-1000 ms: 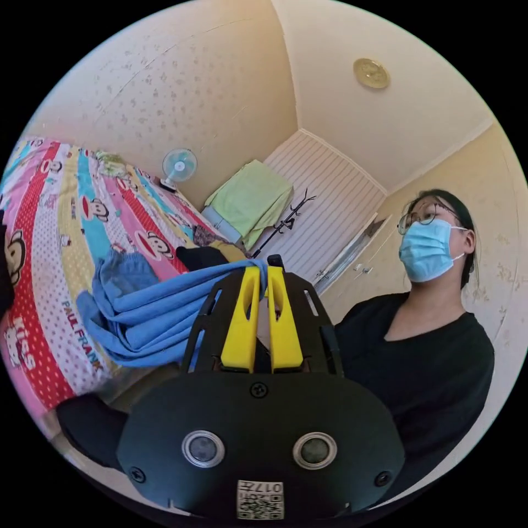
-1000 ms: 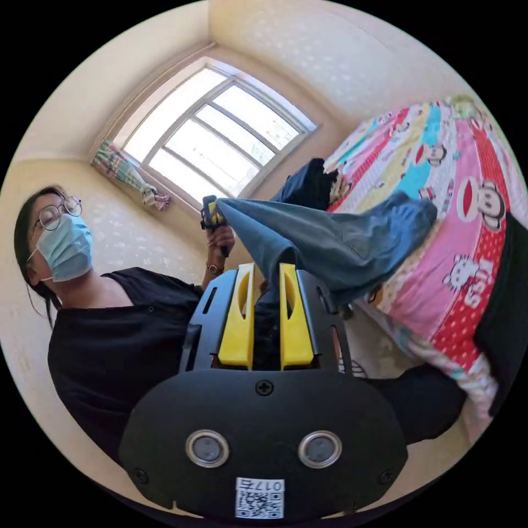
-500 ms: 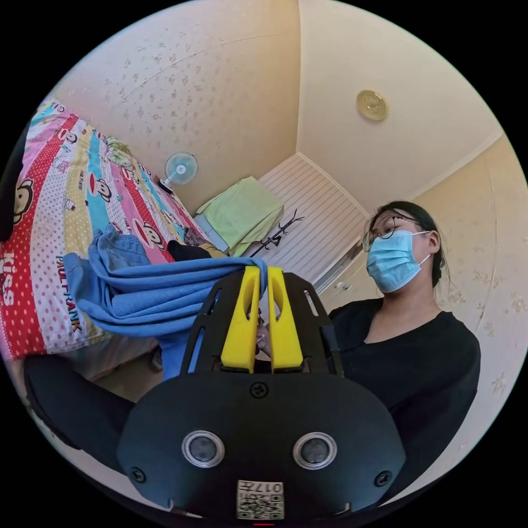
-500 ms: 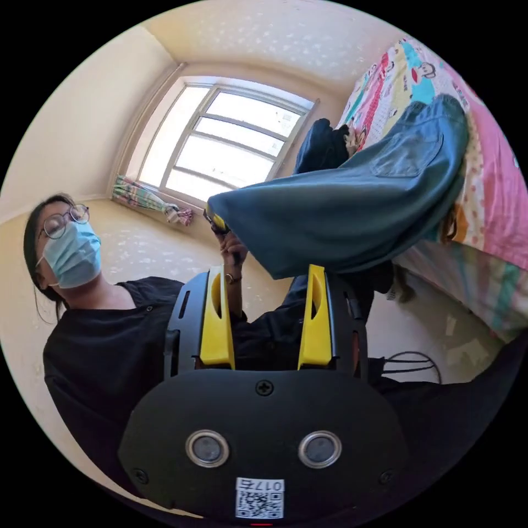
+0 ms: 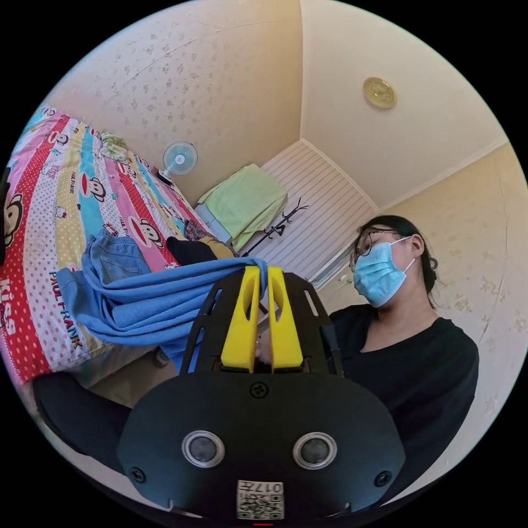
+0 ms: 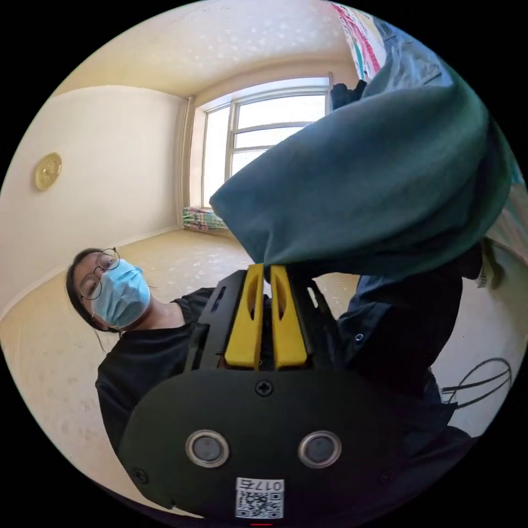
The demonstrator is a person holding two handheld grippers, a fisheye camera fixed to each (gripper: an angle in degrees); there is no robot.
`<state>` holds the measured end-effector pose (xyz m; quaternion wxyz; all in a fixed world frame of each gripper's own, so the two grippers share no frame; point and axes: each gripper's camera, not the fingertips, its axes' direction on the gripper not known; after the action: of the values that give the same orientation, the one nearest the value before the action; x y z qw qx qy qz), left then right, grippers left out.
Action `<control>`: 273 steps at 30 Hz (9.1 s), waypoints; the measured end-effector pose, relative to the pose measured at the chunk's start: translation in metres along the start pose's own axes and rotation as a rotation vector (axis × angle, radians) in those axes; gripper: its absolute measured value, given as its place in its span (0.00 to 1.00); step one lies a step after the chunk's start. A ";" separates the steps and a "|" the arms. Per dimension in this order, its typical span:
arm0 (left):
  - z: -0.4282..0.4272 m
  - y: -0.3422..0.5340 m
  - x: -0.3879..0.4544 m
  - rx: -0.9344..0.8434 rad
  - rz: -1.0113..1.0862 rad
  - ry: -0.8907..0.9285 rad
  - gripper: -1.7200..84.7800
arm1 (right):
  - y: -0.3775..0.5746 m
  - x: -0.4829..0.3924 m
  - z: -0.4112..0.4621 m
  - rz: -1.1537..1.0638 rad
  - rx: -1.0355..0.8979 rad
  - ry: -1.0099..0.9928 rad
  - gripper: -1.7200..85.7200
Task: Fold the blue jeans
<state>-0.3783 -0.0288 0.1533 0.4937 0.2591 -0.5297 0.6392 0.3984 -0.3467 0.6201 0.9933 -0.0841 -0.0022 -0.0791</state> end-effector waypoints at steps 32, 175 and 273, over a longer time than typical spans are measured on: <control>-0.019 -0.036 -0.136 -0.192 -0.297 0.040 0.01 | -0.066 -0.094 0.098 -0.196 -0.320 0.649 0.11; -0.065 0.049 0.059 -0.157 0.578 0.328 0.06 | -0.051 -0.037 -0.051 -0.544 -0.111 -0.182 0.38; 0.363 -0.503 0.279 0.164 0.390 -0.082 0.08 | -0.271 -0.252 0.658 -1.055 0.233 1.049 0.05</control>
<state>-0.0982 -0.2921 0.7143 0.3161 0.2170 -0.5354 0.7525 0.1124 -0.4611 1.3096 0.6968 0.0825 0.4228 -0.5736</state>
